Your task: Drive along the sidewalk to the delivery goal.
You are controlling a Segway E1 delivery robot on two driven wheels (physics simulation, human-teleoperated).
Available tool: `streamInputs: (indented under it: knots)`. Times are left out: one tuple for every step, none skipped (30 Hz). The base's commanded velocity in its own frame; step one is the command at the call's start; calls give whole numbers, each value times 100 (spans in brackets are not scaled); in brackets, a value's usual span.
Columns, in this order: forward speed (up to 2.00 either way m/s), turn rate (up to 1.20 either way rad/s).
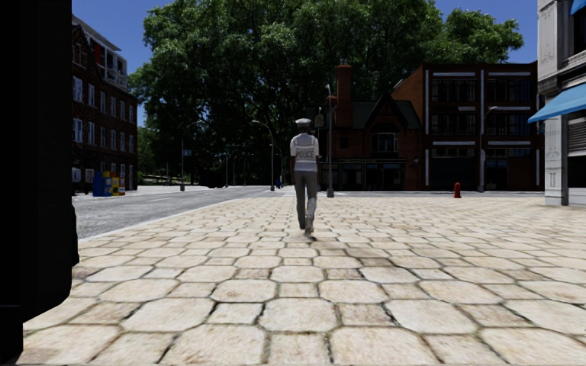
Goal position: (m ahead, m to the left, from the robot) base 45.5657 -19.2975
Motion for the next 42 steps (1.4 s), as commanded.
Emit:
streamInputs:
  knots:
    - [200, 0]
    - [200, 0]
    - [200, 0]
    - [200, 0]
    - [200, 0]
    - [200, 0]
    - [200, 0]
    - [200, 0]
    - [200, 0]
    - [200, 0]
    - [200, 0]
    - [200, 0]
    - [200, -2]
    - [200, -3]
    - [200, -3]
    - [200, -3]
    - [200, -5]
    - [200, -9]
    - [200, -14]
    - [200, -19]
    - [200, -19]
    - [200, -21]
    - [200, -23]
    - [200, -26]
    - [200, -28]
    - [200, -30]
    - [200, -30]
    - [200, -30]
    - [200, -31]
    - [200, -31]
    - [200, -31]
    - [200, -31]
    - [200, -31]
    - [200, -31]
    - [200, -31]
    - [200, -31]
    - [200, -31]
    - [200, -29]
    - [200, -17]
    - [200, -7]
    - [200, -4]
    - [200, -4]
